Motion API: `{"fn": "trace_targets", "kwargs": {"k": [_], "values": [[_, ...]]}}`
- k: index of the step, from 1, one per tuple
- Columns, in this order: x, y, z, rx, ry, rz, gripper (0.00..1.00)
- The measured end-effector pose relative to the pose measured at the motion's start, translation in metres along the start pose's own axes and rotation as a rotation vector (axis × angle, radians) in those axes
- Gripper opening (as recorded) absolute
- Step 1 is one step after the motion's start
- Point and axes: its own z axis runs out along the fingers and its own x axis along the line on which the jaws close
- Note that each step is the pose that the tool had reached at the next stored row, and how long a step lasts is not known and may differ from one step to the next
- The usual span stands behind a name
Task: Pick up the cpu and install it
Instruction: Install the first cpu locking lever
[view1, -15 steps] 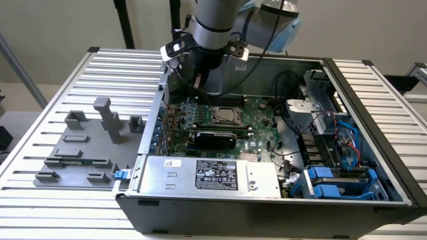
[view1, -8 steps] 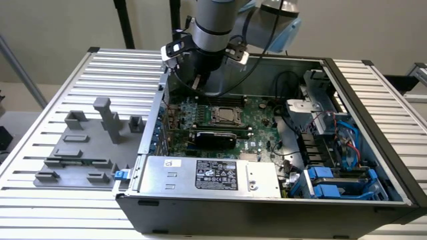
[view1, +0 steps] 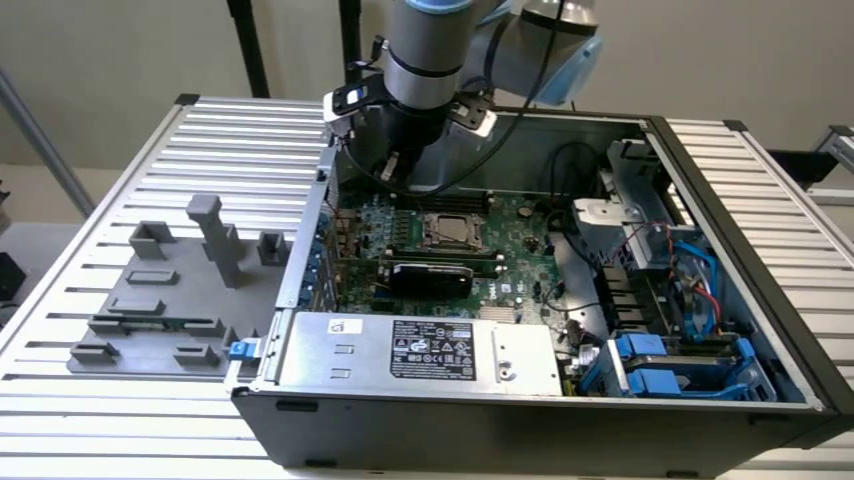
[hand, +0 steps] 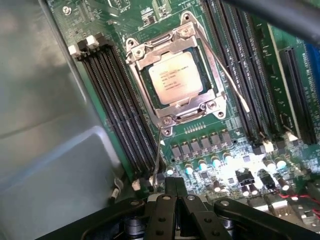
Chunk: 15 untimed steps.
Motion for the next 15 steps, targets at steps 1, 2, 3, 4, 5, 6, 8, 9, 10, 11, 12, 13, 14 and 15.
{"fn": "trace_targets", "kwargs": {"k": [1,2,3,4,5,6,8,9,10,11,12,13,14,15], "values": [[0.000,-0.0001,0.0000,0.0063,0.0152,0.001,0.11],[0.000,-0.0001,0.0000,0.0122,0.0292,0.000,0.11],[0.000,0.0000,-0.0002,0.0164,0.0390,0.000,0.11],[-0.001,0.0002,-0.0003,0.0189,0.0454,0.001,0.11],[-0.001,0.0005,-0.0005,0.0205,0.0502,0.001,0.11],[-0.002,0.0008,-0.0007,0.0214,0.0529,0.003,0.11],[-0.004,0.0019,-0.0014,0.0216,0.0550,0.005,0.11],[-0.004,0.0027,-0.0018,0.0216,0.0555,0.006,0.11],[-0.005,0.0040,-0.0022,0.0218,0.0561,0.006,0.11],[-0.005,0.0057,-0.0026,0.0220,0.0567,0.006,0.11],[-0.005,0.0077,-0.0030,0.0222,0.0574,0.006,0.11],[-0.005,0.0094,-0.0034,0.0226,0.0591,0.005,0.11],[-0.005,0.0102,-0.0036,0.0232,0.0628,0.005,0.11],[-0.006,0.0105,-0.0037,0.0252,0.0701,0.004,0.11]]}}
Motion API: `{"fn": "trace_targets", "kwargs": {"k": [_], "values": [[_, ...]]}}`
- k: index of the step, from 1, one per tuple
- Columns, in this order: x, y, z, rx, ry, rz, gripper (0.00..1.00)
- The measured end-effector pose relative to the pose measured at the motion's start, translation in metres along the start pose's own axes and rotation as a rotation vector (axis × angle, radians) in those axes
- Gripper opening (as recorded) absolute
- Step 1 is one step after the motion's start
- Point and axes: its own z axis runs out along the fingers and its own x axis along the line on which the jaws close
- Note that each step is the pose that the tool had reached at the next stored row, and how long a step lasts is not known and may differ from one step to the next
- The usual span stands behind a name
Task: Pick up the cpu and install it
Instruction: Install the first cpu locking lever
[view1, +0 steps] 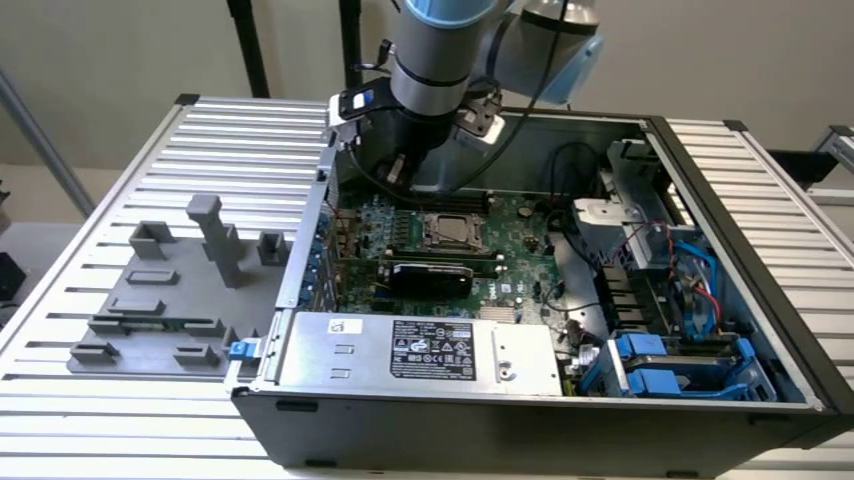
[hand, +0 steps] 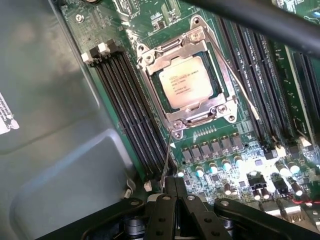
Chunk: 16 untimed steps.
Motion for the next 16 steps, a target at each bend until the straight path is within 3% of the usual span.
{"fn": "trace_targets", "kwargs": {"k": [2,7,10,13,16], "values": [[-0.002,0.0006,-0.0007,0.0041,0.0090,-0.001,0.11],[-0.008,-0.0070,-0.0003,0.0077,0.0174,-0.001,0.11],[-0.009,-0.0081,-0.0002,0.0143,0.0327,-0.003,0.11],[-0.007,-0.0052,-0.0006,0.0196,0.0449,-0.004,0.11],[-0.004,0.0025,-0.0016,0.0210,0.0480,-0.004,0.11]]}}
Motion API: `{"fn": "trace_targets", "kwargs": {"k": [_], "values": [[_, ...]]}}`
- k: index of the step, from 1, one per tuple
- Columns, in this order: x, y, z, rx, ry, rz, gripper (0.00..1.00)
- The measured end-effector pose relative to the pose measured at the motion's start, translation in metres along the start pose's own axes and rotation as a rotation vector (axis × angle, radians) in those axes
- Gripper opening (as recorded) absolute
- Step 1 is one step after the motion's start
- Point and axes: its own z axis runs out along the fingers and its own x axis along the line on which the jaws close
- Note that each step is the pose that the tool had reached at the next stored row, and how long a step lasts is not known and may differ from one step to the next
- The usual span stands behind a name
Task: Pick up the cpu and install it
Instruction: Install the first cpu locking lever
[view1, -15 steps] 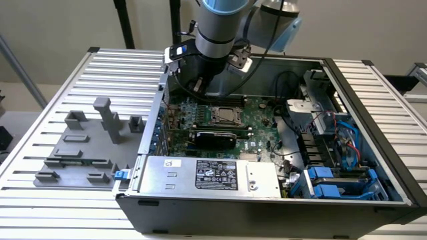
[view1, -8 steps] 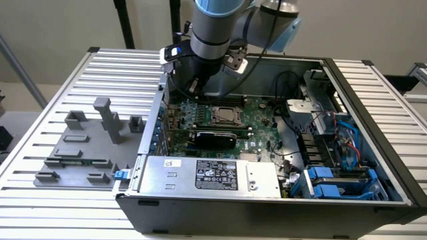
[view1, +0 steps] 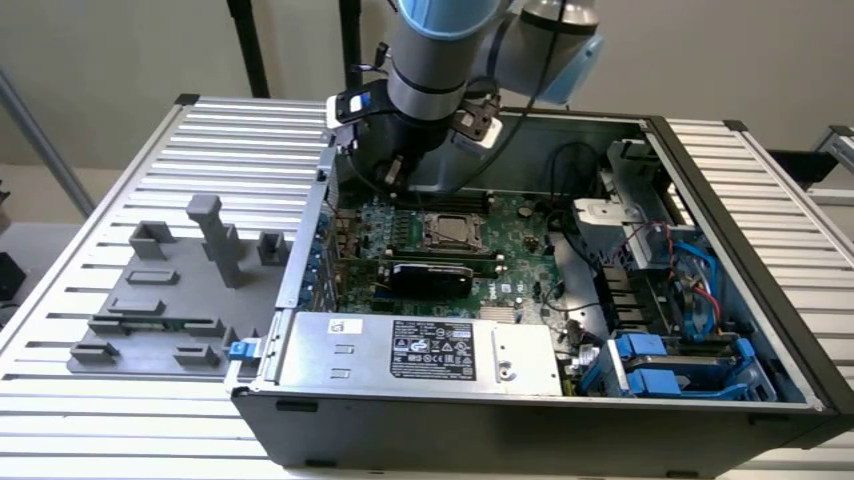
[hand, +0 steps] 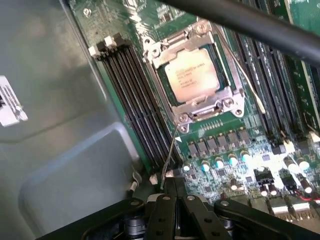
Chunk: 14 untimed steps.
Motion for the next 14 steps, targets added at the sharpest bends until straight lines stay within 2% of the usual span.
{"fn": "trace_targets", "kwargs": {"k": [6,8,10,12,14], "values": [[0.010,0.0230,-0.0031,0.0022,0.0044,-0.001,0.11],[0.011,0.0260,-0.0032,0.0005,0.0056,-0.001,0.11],[0.011,0.0263,-0.0017,-0.0120,0.0095,-0.006,0.11],[0.010,0.0263,-0.0005,-0.0212,0.0054,-0.007,0.11],[0.010,0.0265,0.0018,-0.0267,-0.0017,-0.007,0.11]]}}
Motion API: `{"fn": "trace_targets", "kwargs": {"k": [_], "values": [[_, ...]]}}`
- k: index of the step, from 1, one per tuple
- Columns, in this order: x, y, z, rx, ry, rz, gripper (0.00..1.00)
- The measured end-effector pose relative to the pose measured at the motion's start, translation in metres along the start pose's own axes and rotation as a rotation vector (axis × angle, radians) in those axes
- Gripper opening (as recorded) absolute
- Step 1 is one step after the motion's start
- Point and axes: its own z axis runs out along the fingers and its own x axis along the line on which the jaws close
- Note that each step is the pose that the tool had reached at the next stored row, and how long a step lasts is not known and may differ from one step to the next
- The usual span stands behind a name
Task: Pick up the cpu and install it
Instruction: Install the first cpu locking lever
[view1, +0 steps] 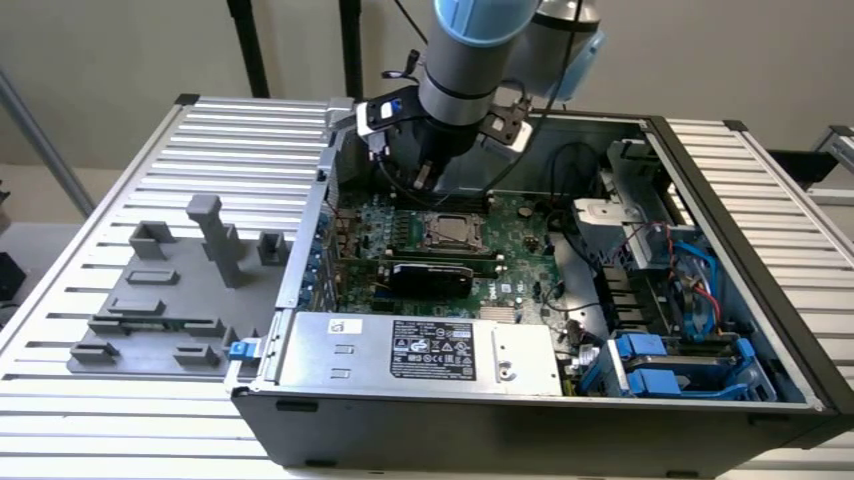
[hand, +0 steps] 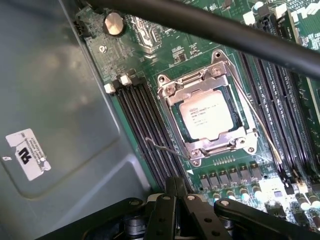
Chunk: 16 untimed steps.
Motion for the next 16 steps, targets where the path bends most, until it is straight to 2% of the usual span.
{"fn": "trace_targets", "kwargs": {"k": [2,4,10,16], "values": [[0.000,0.0002,0.0031,-0.0031,-0.0069,0.001,0.11],[0.001,0.0002,0.0070,-0.0051,-0.0114,0.001,0.11],[0.003,0.0007,0.0193,-0.0088,-0.0190,0.002,0.11],[0.003,0.0022,0.0273,-0.0131,-0.0262,0.002,0.11]]}}
